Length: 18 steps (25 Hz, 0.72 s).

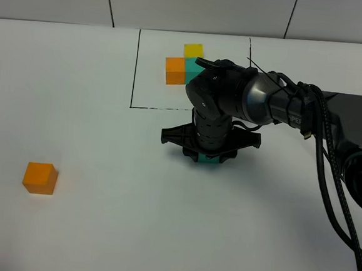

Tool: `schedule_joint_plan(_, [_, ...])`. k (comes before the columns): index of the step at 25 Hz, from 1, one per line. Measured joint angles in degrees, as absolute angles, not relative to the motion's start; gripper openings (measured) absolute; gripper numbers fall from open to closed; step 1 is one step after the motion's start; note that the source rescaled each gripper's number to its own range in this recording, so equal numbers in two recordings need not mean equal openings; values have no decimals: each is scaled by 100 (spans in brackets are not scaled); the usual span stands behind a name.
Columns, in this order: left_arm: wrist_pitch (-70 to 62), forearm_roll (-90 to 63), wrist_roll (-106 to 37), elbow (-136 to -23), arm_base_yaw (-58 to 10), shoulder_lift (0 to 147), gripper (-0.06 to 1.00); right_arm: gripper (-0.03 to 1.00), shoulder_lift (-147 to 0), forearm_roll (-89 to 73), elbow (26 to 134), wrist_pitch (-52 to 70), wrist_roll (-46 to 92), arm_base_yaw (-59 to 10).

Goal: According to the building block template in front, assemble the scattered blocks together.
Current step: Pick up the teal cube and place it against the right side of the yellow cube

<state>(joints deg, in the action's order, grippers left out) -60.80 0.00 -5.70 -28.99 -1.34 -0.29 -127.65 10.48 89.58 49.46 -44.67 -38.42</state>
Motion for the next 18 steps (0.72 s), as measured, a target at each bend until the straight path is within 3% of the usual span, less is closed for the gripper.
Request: schedule_joint_plan(18, [-6080, 0, -576, -2899, -134, -29, 72, 1, -12828, 1077, 8968, 4903, -4467, -3844])
